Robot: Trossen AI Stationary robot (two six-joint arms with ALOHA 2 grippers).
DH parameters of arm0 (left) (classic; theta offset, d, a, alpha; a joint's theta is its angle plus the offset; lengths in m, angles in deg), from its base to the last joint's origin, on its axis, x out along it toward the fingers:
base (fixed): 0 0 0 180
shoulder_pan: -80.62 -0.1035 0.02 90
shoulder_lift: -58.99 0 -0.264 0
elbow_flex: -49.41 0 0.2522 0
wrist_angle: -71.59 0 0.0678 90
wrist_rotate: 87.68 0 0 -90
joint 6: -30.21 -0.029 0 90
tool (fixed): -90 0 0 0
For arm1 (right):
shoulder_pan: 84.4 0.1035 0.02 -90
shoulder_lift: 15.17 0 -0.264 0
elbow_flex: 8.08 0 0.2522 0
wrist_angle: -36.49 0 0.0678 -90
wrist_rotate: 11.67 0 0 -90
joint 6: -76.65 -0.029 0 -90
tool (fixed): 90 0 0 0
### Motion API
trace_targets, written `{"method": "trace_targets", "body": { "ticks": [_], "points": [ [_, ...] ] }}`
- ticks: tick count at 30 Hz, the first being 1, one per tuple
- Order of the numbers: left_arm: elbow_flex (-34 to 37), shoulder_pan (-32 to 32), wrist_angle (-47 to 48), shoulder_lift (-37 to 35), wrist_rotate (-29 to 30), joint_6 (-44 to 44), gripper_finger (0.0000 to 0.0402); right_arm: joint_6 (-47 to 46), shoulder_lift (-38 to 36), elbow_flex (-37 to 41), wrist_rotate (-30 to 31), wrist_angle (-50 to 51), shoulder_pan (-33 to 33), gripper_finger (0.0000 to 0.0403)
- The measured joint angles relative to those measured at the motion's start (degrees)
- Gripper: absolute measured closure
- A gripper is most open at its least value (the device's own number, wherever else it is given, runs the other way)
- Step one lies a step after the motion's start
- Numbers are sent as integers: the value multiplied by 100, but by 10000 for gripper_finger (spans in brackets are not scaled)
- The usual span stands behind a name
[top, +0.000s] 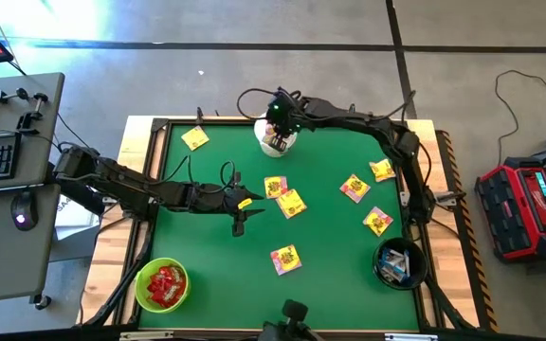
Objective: Sort candy by brand, put in halloween buckets
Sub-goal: Put the yellow candy into the white bucket
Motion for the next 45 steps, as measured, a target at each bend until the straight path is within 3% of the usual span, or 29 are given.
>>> {"method": "trace_targets", "body": {
  "ticks": [3, 6, 10, 13, 16, 19, 21, 26, 36, 45],
  "points": [
    [0, 0, 0, 0, -1, 0, 243, 16, 81, -95, -109, 71, -27, 383],
    [0, 0, 22, 0, 0, 0, 243, 25, 107, -84, -266, 141, -28, 341],
    [0, 0, 39, 0, -1, 0, 243, 113, 58, -84, -250, 185, -11, 272],
    [0, 0, 42, 0, 1, 0, 243, 133, -93, -84, -7, 331, 36, 252],
    [0, 0, 68, 0, 1, 0, 243, 139, -367, -84, 346, 470, 118, 285],
    [0, 0, 82, 0, 1, -1, 243, 179, -583, -84, 318, 547, 197, 361],
    [0, 0, 86, 0, 1, -1, 243, 176, -686, -84, 284, 541, 252, 391],
    [0, 0, 83, 0, 3, -2, 243, 129, -946, 133, 297, 211, 452, 399],
    [0, 0, 81, 0, 27, -108, 243, -456, -2385, 2901, 294, -2025, 1078, 402],
    [-2, 0, 79, 0, 27, -94, 243, -1455, -3117, 4559, 211, -2609, 1795, 402]
  ]
}}
